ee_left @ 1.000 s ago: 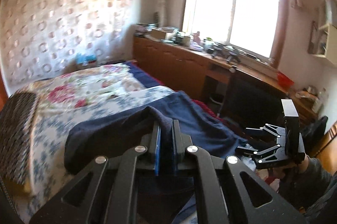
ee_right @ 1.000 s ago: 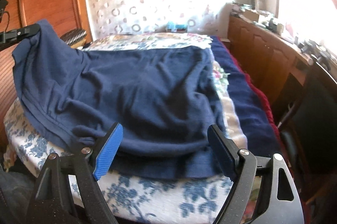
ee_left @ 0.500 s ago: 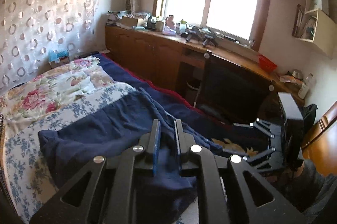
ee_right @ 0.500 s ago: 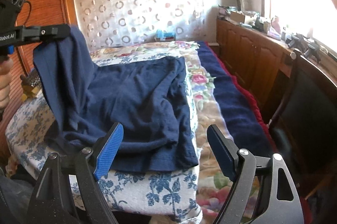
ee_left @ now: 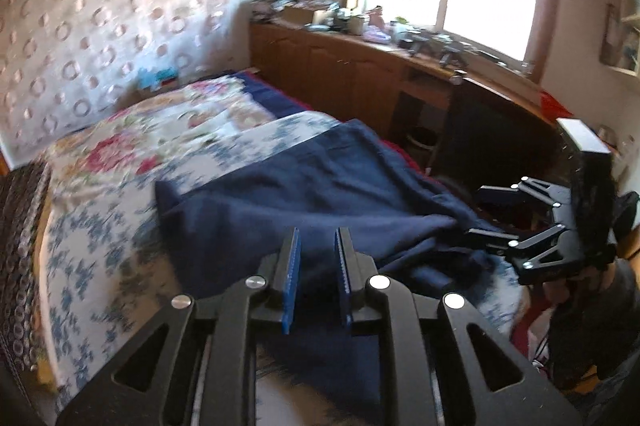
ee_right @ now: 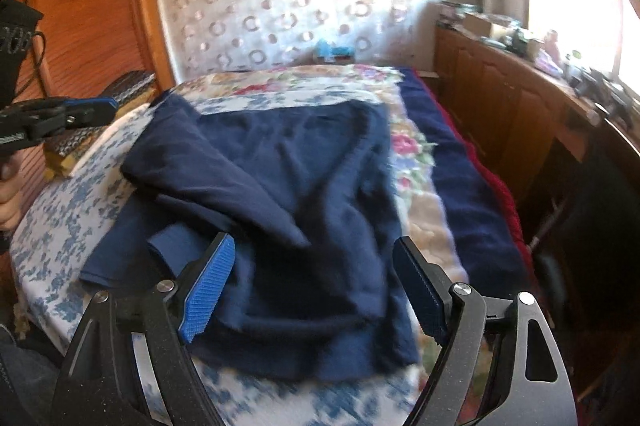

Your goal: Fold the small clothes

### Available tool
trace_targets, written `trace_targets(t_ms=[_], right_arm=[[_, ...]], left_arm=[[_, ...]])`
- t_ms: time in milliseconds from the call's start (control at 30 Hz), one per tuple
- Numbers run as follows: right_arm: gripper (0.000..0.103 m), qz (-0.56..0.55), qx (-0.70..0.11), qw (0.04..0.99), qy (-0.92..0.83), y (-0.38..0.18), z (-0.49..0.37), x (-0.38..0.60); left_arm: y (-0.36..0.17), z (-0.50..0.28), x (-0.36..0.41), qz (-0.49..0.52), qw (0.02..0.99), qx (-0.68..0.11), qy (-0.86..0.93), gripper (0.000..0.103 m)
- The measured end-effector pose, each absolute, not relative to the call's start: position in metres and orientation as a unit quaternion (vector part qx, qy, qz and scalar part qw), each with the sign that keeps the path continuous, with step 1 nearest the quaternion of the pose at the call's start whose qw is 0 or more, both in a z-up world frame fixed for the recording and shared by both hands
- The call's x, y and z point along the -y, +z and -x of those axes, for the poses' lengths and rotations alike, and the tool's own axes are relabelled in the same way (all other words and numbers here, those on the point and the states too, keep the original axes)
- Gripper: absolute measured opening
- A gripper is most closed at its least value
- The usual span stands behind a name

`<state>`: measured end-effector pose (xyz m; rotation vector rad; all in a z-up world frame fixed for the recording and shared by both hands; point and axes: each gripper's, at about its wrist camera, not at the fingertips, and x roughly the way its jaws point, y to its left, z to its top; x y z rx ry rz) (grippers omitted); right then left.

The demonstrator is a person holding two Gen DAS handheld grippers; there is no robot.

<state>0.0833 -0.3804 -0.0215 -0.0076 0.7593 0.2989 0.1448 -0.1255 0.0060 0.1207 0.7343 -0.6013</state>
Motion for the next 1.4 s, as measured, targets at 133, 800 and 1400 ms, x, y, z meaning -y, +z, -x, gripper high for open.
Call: trace_targets(t_ms=[133,800,1400], right_arm=[[0.083,0.030,-0.374,0.910,0.176,-0.024,-0.098,0.350],[0.012,0.032,-0.400,0.885,0.235,-0.008,-0.122,0.318],[0.064,0.067,-0.400,0.898,0.173,0.012,-0.135,0.312]], left_arm=[[-0.009,-0.150,0.097,-0.063,0.895,-0.357,-0.260,0.016],[-0.029,-0.153,0.032,-0.030,0.900,-0.355,-0.252,0.016],[-0.026,-0.151,0.026,-0.024,0.909,-0.340,-0.241,0.016]])
